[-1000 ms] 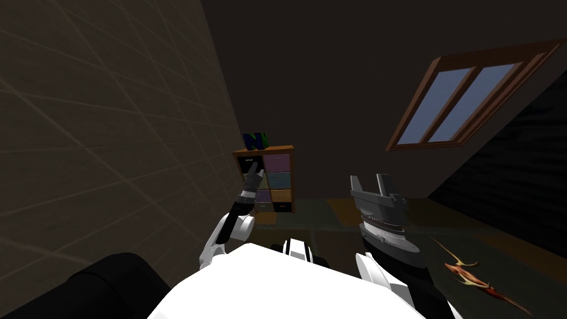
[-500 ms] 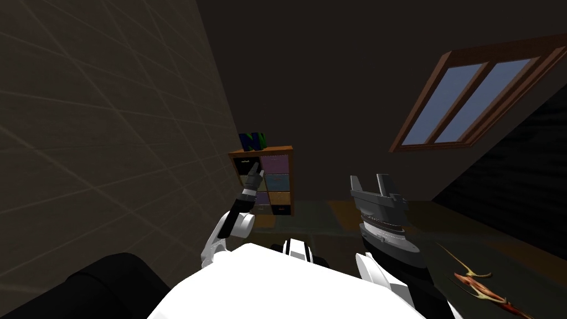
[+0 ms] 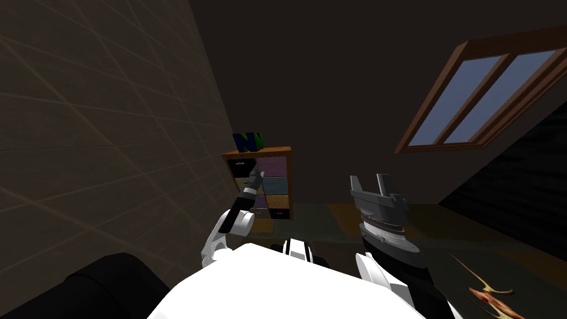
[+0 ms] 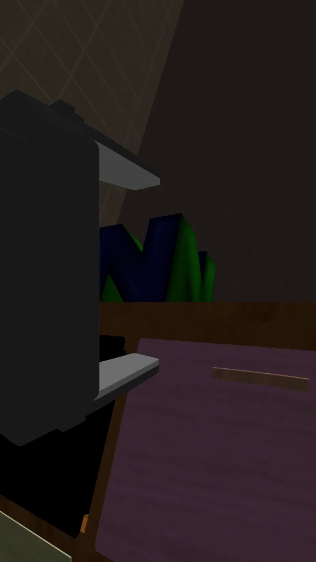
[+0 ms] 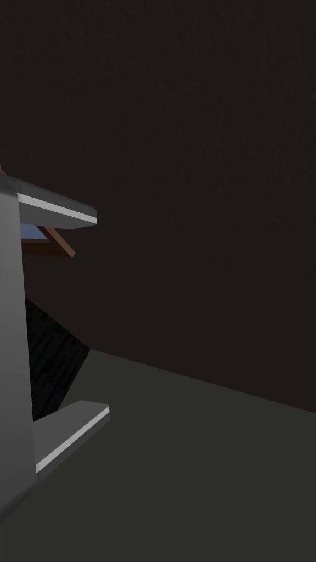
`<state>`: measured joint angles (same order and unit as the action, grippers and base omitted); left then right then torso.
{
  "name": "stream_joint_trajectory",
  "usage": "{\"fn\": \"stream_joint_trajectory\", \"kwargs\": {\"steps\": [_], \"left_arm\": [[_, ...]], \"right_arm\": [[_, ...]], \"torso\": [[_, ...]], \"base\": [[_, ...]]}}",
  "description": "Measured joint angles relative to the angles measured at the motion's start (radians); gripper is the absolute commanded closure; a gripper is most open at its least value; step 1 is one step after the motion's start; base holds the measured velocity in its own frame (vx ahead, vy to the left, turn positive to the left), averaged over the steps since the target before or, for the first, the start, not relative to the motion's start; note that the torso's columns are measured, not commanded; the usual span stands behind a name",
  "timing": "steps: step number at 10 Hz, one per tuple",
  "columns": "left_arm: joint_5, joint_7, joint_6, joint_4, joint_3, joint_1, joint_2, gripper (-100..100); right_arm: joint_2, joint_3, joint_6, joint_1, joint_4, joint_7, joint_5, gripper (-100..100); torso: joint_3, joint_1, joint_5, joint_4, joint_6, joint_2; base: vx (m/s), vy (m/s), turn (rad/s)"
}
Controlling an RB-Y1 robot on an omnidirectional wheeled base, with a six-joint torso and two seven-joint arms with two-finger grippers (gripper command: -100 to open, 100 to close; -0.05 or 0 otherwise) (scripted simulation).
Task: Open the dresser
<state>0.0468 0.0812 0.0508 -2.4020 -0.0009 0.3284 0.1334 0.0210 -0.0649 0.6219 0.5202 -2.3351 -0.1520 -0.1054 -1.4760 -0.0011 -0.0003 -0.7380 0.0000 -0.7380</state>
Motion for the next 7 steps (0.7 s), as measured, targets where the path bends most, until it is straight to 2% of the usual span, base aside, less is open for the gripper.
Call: {"fn": "stream_joint_trajectory", "kwargs": {"steps": [4, 7], "left_arm": [[-0.007, -0.006, 0.101, 0.000, 0.011, -0.020, 0.001, -100], [-0.007, -0.014, 0.180, -0.003, 0.015, -0.040, -0.014, -100]], "right_arm": [[0.000, 0.000, 0.000, 0.000, 0.000, 0.000, 0.000, 0], [0.000, 0.000, 0.000, 0.000, 0.000, 0.000, 0.000, 0]], "torso": [[0.001, 0.002, 0.001, 0.000, 0.000, -0.002], [-0.001, 0.000, 0.000, 0.000, 0.000, 0.001]], "base": [[0.098, -0.026, 0.005], [0.109, -0.037, 0.007]]}}
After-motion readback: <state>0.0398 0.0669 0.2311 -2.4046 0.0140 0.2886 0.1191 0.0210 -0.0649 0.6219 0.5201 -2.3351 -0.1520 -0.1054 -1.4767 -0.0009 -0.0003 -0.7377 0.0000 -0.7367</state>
